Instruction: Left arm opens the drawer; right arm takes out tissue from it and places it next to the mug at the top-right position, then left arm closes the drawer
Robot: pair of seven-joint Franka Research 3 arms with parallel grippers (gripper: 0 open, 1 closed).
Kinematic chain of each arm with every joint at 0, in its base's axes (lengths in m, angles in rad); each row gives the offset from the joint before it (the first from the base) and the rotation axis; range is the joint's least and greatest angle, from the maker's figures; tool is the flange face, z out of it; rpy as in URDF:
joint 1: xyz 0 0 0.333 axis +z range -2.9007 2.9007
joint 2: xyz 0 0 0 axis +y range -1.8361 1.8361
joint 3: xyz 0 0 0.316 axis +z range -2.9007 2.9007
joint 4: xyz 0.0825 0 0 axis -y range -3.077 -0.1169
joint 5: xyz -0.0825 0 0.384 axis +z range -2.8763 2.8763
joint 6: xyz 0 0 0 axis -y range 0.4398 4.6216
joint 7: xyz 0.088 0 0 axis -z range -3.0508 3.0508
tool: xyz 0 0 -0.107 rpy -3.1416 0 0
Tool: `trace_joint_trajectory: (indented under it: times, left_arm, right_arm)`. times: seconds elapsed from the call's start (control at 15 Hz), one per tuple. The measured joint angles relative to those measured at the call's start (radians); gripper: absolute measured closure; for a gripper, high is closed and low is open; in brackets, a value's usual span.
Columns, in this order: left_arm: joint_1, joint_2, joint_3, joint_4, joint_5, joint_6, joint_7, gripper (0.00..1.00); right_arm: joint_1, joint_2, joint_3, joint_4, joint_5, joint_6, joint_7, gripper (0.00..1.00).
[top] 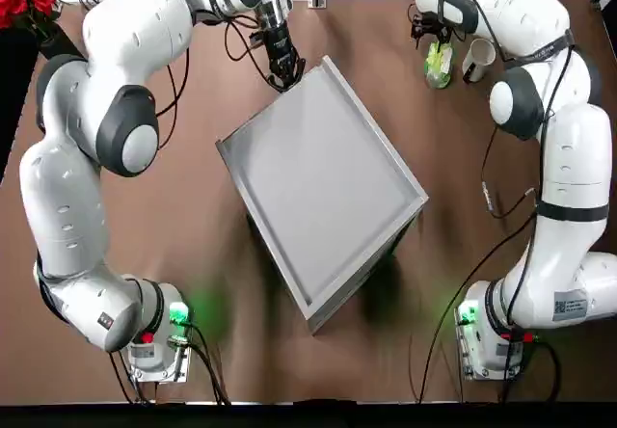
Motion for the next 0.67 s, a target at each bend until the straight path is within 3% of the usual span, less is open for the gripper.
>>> trace_joint_trajectory:
  times: [0.13, 0.47, 0.67]
  left_arm:
    - [0.000, 0.000, -0.008, -0.001, 0.000, 0.000, -0.003, 0.99]
    - [0.000, 0.003, -0.032, -0.003, 0.000, 0.000, -0.030, 0.99]
    - [0.000, 0.003, -0.032, -0.003, 0.000, 0.000, -0.032, 0.99]
  right_arm:
    - [0.021, -0.002, 0.002, 0.007, 0.000, 0.001, -0.001, 0.02]
    - [0.063, -0.045, 0.004, 0.027, 0.002, -0.003, -0.026, 0.00]
    - [0.039, -0.089, 0.008, 0.046, 0.058, -0.104, -0.138, 0.00]
